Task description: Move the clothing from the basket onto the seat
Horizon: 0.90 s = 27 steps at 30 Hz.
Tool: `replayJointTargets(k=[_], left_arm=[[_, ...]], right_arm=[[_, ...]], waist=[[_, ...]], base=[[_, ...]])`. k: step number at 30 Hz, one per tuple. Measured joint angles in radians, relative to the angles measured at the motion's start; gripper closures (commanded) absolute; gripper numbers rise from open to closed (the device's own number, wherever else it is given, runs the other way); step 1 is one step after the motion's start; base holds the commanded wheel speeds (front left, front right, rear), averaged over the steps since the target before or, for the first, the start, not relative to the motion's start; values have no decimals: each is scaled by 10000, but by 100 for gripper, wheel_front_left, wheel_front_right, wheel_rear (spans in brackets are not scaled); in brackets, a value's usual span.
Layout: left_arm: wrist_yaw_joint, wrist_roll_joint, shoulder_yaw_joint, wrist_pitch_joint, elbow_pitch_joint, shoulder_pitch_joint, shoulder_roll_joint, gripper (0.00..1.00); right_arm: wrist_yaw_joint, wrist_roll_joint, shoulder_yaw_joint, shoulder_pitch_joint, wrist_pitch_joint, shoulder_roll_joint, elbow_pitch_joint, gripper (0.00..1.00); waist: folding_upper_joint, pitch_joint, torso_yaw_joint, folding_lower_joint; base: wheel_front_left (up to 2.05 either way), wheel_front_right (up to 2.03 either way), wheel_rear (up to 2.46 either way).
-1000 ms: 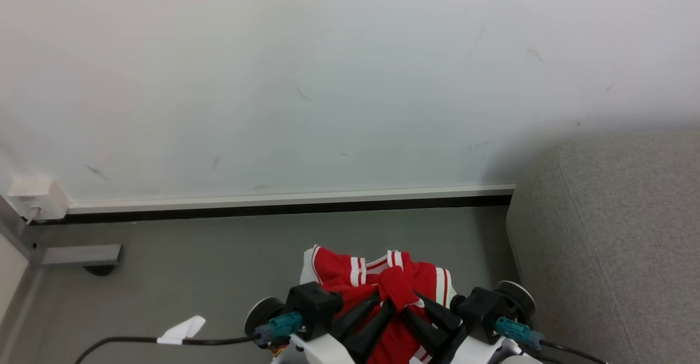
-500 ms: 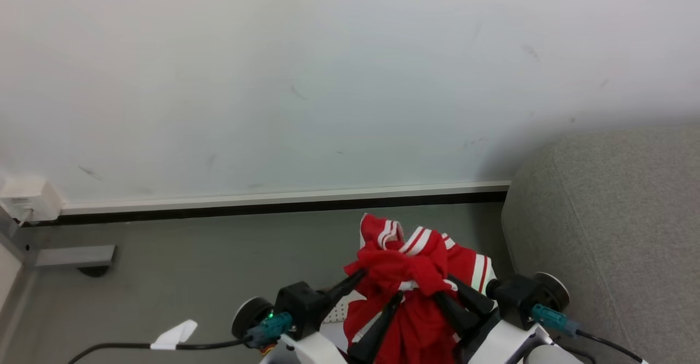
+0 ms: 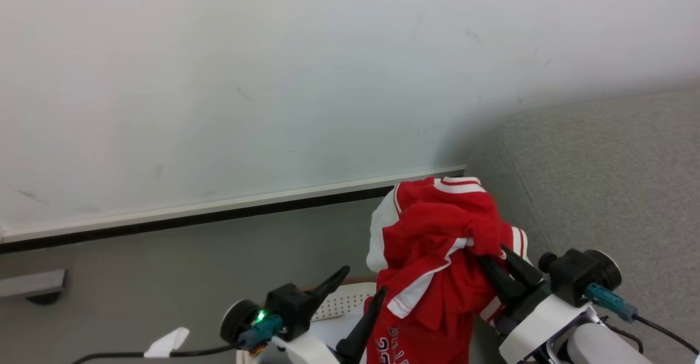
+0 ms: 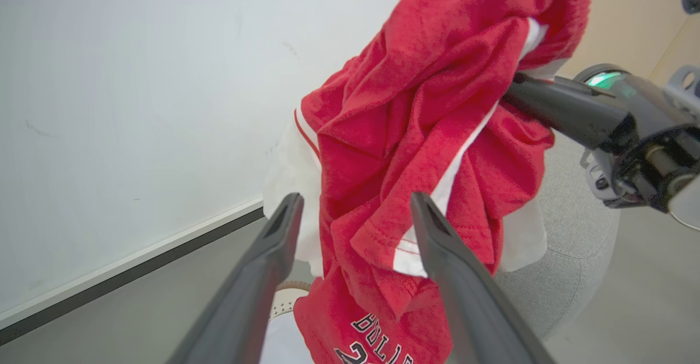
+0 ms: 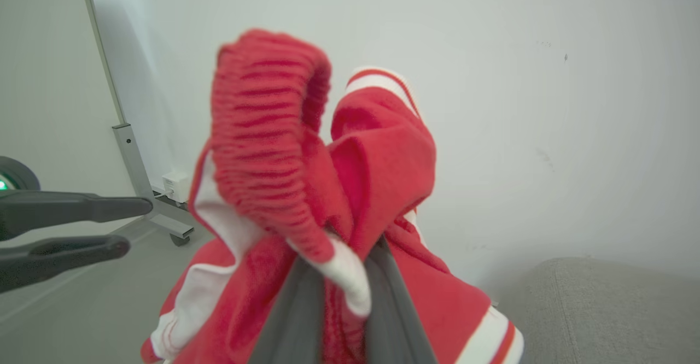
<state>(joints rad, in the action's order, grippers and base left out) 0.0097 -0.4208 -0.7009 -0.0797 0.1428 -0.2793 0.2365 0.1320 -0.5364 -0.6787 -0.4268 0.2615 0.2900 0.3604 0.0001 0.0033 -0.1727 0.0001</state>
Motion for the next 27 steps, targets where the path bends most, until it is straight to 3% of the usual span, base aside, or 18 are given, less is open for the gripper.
replayJointTargets(k=[14,21,27], left_arm=[[2,4,-140,-205,224,-182,-109,0],[0,4,-190,-284,311,-235,-134,0],[2,6,-234,-349,247,-358,-140,0]], right_arm=[[0,234,934,293,8,430,-359,100],[0,401,1258,392,6,508,-382,100],[0,650,2107,295,6,468,-366,100]], waist=[[0,84,-1460,0],[0,153,-1613,0],[-1,377,-1530,-1]], base=[[0,0,0],[0,0,0],[0,0,0]])
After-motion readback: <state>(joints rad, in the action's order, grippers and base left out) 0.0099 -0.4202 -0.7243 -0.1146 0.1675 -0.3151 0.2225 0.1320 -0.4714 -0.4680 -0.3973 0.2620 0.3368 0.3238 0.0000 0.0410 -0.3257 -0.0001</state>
